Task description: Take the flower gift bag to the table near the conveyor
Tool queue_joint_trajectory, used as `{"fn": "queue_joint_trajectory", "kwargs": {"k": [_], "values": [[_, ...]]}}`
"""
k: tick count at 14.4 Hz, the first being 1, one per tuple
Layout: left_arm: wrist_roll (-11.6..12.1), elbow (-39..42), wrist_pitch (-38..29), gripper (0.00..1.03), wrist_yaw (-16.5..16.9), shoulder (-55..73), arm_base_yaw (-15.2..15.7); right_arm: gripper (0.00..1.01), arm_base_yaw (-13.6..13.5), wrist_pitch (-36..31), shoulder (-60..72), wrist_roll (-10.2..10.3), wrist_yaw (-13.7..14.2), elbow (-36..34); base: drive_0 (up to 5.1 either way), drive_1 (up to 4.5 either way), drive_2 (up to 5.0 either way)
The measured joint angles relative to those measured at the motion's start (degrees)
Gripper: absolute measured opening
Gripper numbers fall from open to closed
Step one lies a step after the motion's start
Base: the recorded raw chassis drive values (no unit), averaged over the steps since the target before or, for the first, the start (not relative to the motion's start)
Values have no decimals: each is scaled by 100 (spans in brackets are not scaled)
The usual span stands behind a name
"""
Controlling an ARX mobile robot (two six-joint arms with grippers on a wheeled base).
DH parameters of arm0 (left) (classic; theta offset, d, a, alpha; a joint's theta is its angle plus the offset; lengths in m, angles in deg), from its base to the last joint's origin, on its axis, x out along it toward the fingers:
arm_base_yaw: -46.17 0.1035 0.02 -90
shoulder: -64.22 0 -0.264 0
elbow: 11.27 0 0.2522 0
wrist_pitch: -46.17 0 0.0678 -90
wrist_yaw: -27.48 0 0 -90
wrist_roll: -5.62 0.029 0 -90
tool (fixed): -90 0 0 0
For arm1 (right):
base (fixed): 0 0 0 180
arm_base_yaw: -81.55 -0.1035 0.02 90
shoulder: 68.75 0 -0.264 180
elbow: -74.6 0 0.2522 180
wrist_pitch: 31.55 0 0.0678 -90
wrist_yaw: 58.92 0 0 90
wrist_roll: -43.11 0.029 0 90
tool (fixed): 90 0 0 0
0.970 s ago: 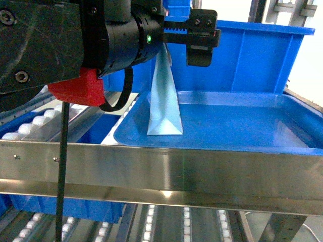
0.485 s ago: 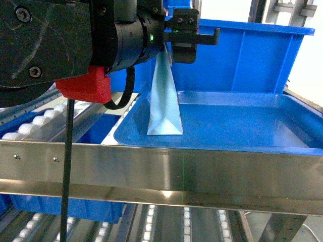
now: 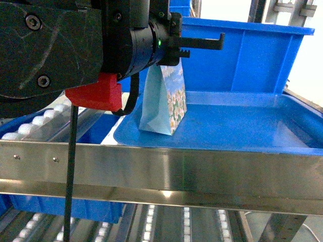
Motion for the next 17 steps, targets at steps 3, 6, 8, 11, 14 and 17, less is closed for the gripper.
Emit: {"fn": "queue_joint_trajectory", "kwargs": {"k": [3,6,8,11,14,17], "values": [[149,184,-254,2,-221,-138,-68,2,0,2,0,0,0,0,0,0,0],[302,431,-382,2,-439,-551,-87,2,0,2,0,0,2,0,0,0,0],[472,750,-654,2,-542,-896,-87,2,0,2,0,0,0,0,0,0,0],[866,1436,-1228,2,-557,-1589,-26,2,0,0,0,0,2,0,0,0,0],[981,2079,-1329,2,-315,-2455,328,2,0,0,0,0,0,0,0,0,0],[1053,2761,-1283,2,225,-3473,927,2,0,4,0,0,2,0,0,0,0]]}}
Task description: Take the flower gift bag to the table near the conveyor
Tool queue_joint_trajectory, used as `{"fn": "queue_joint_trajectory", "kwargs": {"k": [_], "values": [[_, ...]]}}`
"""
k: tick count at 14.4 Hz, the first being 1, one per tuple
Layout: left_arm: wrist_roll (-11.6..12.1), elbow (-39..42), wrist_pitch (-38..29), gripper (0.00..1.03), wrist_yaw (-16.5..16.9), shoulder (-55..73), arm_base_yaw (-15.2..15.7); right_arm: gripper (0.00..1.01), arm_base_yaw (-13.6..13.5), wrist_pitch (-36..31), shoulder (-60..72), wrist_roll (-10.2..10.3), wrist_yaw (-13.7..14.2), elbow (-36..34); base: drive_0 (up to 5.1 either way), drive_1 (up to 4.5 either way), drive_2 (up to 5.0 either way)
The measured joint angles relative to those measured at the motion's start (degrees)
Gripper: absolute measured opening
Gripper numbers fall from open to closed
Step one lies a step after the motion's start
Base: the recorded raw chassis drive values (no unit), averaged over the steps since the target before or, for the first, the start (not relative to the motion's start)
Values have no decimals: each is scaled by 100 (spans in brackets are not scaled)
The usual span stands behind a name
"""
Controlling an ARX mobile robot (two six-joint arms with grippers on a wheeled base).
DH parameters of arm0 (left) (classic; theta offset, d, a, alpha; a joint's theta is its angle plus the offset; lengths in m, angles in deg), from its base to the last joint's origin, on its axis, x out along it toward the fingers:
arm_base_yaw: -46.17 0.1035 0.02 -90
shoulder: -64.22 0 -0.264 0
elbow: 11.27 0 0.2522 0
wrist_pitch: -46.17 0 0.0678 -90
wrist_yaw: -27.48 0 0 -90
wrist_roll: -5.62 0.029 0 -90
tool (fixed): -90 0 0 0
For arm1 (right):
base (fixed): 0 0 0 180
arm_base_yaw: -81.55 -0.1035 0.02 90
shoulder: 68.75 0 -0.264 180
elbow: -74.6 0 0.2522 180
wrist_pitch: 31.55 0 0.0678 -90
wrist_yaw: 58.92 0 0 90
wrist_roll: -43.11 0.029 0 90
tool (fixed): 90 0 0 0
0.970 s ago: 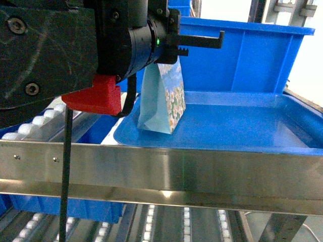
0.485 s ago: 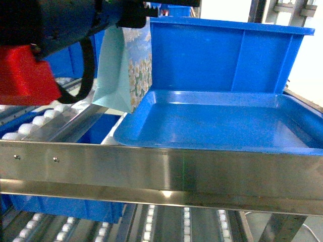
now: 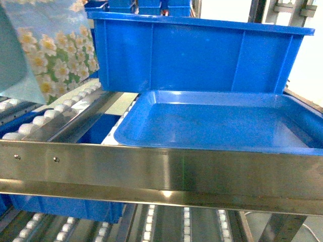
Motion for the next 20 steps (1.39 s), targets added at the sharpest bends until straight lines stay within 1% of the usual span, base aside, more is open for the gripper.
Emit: {"fn": "queue_joint_trajectory", "kwargs": {"k": [2,3,4,5,7,8,12,20], "values": [[-72,380,-50,2,361,-566,614,2,0,0,0,0,-2,0,0,0,0],[-66,601,-122,2,485,-905,907,2,0,-2,0,0,-2,0,0,0,0],[-68,798,26,2,586,-1246,1091,2,0,-2,0,0,-2,0,0,0,0],[-74,1008,153,2,638,-1488,1152,2,0,-2,0,0,0,0,0,0,0],[-76,1316,142,2,638,-1670,1128,2,0,-2,0,0,-2,0,0,0,0],[-59,1401,157,2,535,-1853,1069,2,0,-2,0,0,0,0,0,0,0],[26,1410,136,2,494,-1899,1071,2,0,-2,0,0,-2,0,0,0,0],[28,1410,133,2,496,-1904,1060,2,0,4,0,0,17,0,-485,251,251]]}}
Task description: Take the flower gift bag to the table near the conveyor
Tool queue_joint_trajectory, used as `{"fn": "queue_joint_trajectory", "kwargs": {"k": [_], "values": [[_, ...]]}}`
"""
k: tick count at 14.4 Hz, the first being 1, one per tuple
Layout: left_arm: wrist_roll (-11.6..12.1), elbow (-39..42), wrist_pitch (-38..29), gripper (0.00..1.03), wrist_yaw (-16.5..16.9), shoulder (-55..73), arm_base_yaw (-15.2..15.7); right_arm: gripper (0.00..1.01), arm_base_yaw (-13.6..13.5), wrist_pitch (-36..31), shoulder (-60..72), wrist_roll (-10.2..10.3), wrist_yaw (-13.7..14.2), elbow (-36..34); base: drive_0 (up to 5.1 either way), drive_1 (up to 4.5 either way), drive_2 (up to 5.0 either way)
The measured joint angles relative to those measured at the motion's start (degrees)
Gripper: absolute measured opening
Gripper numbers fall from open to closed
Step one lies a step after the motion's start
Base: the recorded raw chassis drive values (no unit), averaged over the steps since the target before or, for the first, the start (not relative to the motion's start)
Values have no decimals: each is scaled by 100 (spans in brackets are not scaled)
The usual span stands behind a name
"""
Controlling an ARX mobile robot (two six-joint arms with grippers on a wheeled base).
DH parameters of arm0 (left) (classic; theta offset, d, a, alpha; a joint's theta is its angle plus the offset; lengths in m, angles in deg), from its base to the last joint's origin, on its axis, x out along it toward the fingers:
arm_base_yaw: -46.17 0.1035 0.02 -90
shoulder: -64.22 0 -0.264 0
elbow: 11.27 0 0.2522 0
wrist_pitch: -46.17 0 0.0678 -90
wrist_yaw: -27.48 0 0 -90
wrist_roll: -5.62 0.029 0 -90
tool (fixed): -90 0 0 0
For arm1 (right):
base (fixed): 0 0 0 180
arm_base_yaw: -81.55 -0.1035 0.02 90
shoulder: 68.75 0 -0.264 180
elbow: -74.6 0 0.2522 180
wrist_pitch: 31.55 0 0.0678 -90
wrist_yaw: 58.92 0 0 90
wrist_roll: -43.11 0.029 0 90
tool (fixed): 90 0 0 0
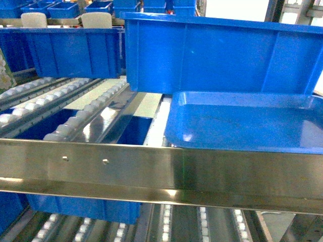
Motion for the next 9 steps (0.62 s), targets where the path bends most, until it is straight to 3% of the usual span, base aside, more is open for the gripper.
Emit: {"fn": "queue_joint_trajectory", "kwargs": {"k": [9], "values": [[0,0,-2,2,0,0,11,2,0,-20,-2,0,0,0,-497,239,239]]}}
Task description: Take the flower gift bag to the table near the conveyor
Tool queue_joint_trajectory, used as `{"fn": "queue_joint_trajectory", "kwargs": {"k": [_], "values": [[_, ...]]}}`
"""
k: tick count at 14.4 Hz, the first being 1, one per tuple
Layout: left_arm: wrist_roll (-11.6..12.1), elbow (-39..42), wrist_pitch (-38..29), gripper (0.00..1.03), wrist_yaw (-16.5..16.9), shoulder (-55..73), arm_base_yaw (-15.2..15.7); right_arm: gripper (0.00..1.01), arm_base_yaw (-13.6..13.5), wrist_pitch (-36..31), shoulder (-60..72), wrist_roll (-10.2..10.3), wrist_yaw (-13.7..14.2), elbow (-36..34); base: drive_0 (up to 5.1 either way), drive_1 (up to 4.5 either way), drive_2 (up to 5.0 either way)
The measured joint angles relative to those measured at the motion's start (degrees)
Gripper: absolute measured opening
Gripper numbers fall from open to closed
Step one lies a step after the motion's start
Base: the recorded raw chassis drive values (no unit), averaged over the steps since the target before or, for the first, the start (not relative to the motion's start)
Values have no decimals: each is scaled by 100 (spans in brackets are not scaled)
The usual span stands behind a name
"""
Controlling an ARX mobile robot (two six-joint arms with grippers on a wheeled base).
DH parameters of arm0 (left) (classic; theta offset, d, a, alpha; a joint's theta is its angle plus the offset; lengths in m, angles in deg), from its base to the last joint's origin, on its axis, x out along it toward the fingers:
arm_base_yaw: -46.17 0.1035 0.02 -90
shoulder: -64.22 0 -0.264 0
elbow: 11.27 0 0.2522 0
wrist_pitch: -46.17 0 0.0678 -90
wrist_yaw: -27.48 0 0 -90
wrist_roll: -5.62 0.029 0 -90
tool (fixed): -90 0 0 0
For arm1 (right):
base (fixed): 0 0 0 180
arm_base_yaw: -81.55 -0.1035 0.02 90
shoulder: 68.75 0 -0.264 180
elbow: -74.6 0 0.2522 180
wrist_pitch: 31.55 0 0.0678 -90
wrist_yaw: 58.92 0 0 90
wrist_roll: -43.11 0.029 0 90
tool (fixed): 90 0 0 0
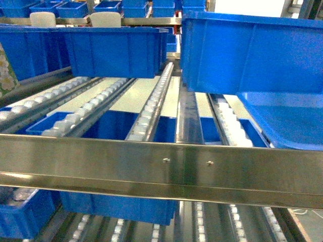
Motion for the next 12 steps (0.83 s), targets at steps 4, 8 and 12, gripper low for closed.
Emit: {"fn": "queue_joint_trajectory", "kwargs": {"k": [4,8,12], "values": [[0,0,7,2,-11,2,0,2,0,26,4,0,0,-2,-464,67,392],[0,0,9,2,-11,4,0,2,0,24,2,0,0,-2,-460,65,398],[0,0,4,2,-11,4,-2,2,0,0,2,0,0,-2,-465,60,391]]}}
